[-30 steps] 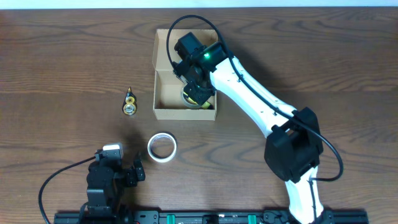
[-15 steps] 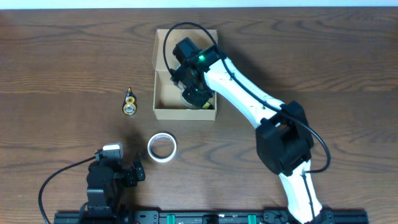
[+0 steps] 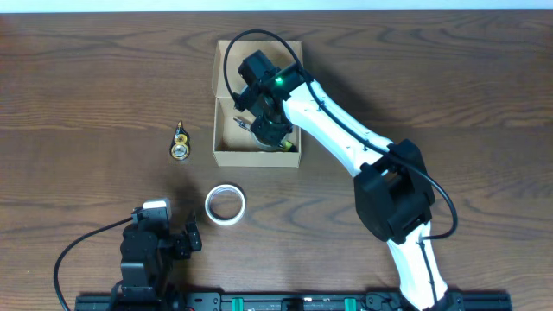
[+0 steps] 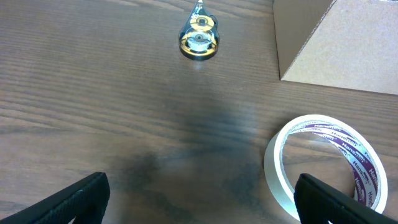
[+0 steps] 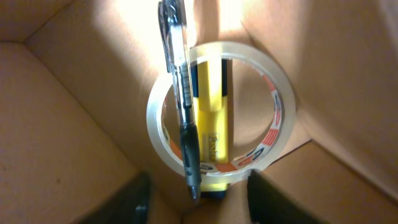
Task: Pack container
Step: 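Carry the black pen into the box and release it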
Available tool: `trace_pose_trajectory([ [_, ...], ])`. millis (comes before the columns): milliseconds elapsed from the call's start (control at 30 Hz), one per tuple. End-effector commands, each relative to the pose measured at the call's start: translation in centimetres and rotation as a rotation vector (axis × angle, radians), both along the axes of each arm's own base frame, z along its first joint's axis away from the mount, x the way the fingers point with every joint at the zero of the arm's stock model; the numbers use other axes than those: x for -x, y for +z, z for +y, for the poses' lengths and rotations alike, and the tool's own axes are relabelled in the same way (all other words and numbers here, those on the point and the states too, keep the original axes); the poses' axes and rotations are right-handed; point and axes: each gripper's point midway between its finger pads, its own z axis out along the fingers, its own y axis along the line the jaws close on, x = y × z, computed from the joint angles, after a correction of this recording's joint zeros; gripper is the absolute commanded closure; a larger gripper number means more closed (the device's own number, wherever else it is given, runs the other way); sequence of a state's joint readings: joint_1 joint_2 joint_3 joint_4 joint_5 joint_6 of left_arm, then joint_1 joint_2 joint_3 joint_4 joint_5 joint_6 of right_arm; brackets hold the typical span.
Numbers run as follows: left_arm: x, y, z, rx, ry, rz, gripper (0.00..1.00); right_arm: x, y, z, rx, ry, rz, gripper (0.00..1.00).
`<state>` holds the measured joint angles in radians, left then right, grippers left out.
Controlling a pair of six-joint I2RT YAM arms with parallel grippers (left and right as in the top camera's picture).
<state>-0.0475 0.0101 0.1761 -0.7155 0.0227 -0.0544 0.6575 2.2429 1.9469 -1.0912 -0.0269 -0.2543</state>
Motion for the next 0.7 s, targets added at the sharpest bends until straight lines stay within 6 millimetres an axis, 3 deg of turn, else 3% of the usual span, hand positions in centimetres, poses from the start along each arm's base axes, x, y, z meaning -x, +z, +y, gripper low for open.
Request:
trace_pose_trajectory([
  [0,0.1,-0.7,0.2,-0.010,0.005,0.015,0.05,-0.3,0.1,-0.1,-0.003,-0.001,-0.006,0.41],
  [133,0.1,-0.7,0.2,-0.010,0.005,0.015,0.05,-0.5,0.7,-0.1,-0.011,-0.001,-0.023,0.21],
  [367,0.1,-0.7,0.2,-0.010,0.005,0.015,0.05,-2.3,3.8,0.2,-0.024,-0.014,-0.120,0.08],
  [533,0.1,-0.7,0.2,-0.010,0.005,0.015,0.05,-3.2,8.0,1.0,-0.081,-0.015,-0.191,0.04],
  [667,0.1,-0.7,0.2,-0.010,0.005,0.015,0.05,-2.9,12.3,1.2,-0.138,-0.011,-0.250,0.01],
])
